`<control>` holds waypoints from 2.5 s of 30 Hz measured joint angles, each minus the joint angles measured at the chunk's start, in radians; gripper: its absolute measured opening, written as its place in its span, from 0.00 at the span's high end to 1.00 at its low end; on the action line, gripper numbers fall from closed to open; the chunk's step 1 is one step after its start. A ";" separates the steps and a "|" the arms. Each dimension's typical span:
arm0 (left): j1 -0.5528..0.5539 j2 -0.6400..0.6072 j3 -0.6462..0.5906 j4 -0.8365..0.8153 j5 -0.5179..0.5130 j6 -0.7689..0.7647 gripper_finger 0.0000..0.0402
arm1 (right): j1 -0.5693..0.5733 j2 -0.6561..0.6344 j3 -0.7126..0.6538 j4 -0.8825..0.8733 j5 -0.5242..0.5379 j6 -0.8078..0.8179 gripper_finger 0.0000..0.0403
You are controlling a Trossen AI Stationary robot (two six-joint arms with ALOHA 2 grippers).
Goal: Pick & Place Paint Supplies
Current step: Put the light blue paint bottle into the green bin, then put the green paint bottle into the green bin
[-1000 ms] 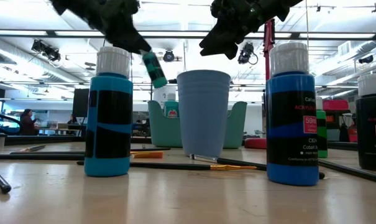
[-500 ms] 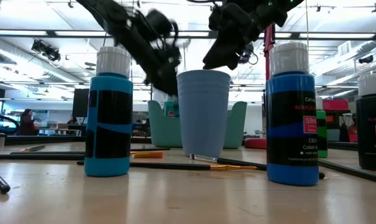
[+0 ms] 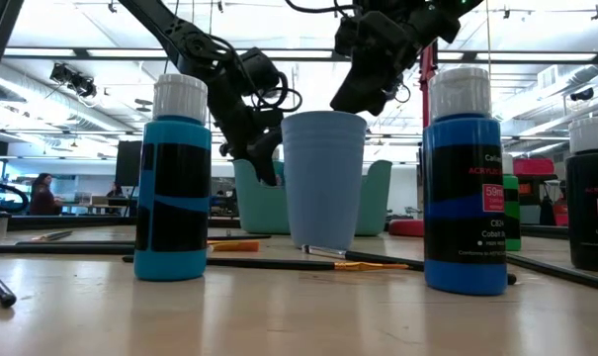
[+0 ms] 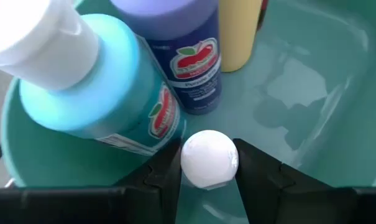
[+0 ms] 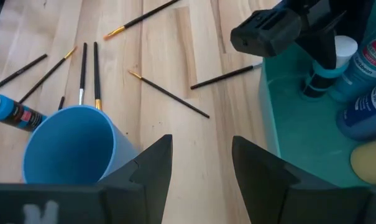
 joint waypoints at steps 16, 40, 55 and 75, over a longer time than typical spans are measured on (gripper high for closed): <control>0.000 0.000 -0.001 0.001 0.027 0.032 0.58 | 0.016 0.000 -0.001 0.044 0.108 0.051 0.58; -0.041 0.000 0.248 -0.382 -0.143 0.106 0.49 | 0.044 0.000 -0.001 0.044 0.105 0.036 0.58; -0.158 -0.198 0.318 -0.512 0.028 0.117 0.51 | 0.230 -0.117 -0.001 -0.398 0.207 0.256 0.70; -0.237 -0.278 0.317 -0.533 0.024 0.030 0.51 | 0.415 -0.119 -0.194 -0.493 0.313 0.457 0.43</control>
